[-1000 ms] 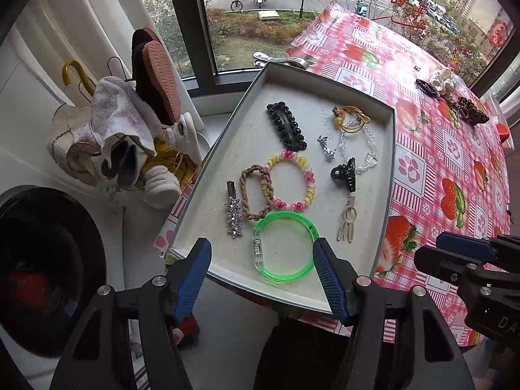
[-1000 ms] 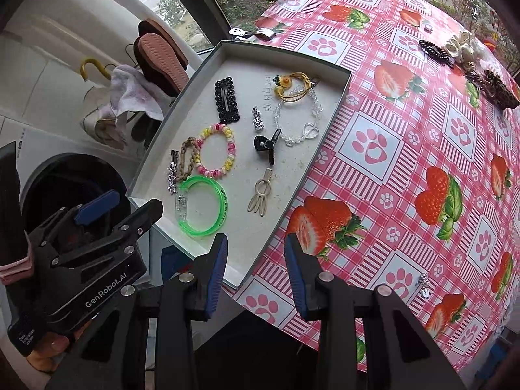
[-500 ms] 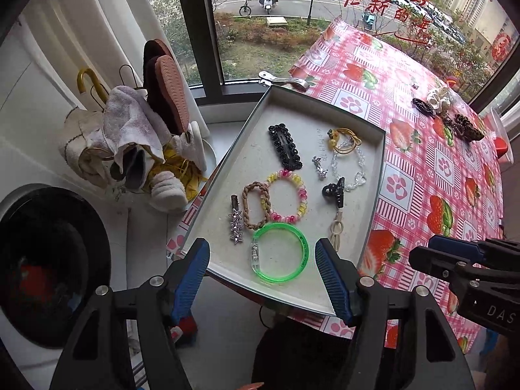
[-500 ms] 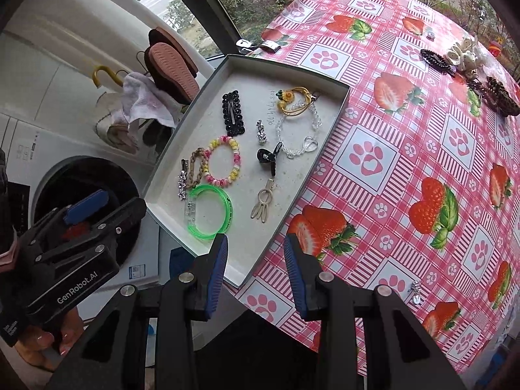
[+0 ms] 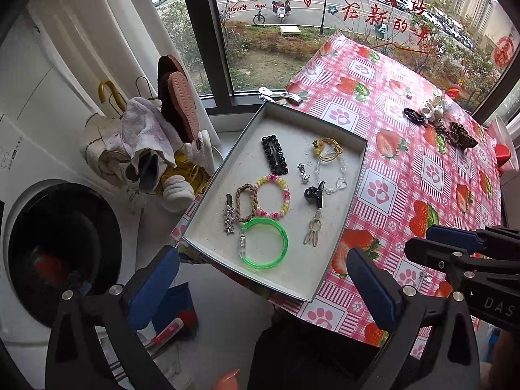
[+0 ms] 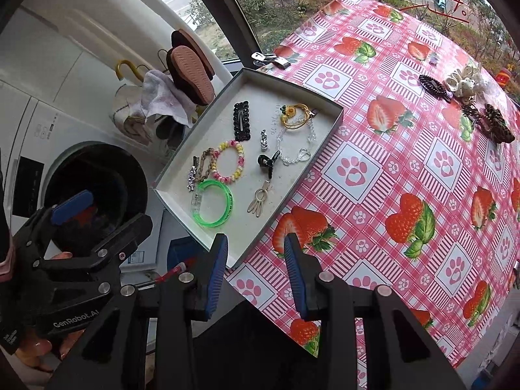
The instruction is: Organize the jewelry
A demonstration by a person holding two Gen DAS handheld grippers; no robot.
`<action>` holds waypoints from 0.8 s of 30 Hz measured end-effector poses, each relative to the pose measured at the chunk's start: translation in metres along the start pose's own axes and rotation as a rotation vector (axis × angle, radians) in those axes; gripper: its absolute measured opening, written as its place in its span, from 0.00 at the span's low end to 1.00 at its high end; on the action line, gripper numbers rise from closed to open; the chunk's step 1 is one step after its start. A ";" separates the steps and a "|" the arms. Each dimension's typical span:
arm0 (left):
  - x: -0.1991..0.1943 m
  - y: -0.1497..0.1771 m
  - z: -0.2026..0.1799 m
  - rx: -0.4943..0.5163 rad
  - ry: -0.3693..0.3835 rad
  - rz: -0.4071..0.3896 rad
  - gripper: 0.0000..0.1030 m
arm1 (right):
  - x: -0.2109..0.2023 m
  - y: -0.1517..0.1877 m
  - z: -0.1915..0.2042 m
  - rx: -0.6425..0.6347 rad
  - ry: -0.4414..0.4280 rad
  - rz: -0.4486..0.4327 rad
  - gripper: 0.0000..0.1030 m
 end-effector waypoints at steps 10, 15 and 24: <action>-0.016 0.021 -0.003 -0.026 -0.039 0.009 1.00 | -0.027 0.006 -0.002 -0.086 0.056 -0.068 0.48; -0.023 0.013 0.006 0.016 -0.051 -0.012 1.00 | -0.034 0.004 0.003 -0.108 0.089 -0.093 0.58; -0.027 -0.011 0.043 0.141 -0.032 -0.024 1.00 | -0.018 -0.010 0.034 -0.019 0.091 -0.088 0.59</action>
Point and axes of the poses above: each gripper's, at about its wrist camera, not at the fingertips, and x roughly the way its jaws point, z to its left, y to its underside, the point moved 5 cm from there along x, roughly the way its jaws point, and after that the axes turned 6 degrees about y, right-handed, at the moved point
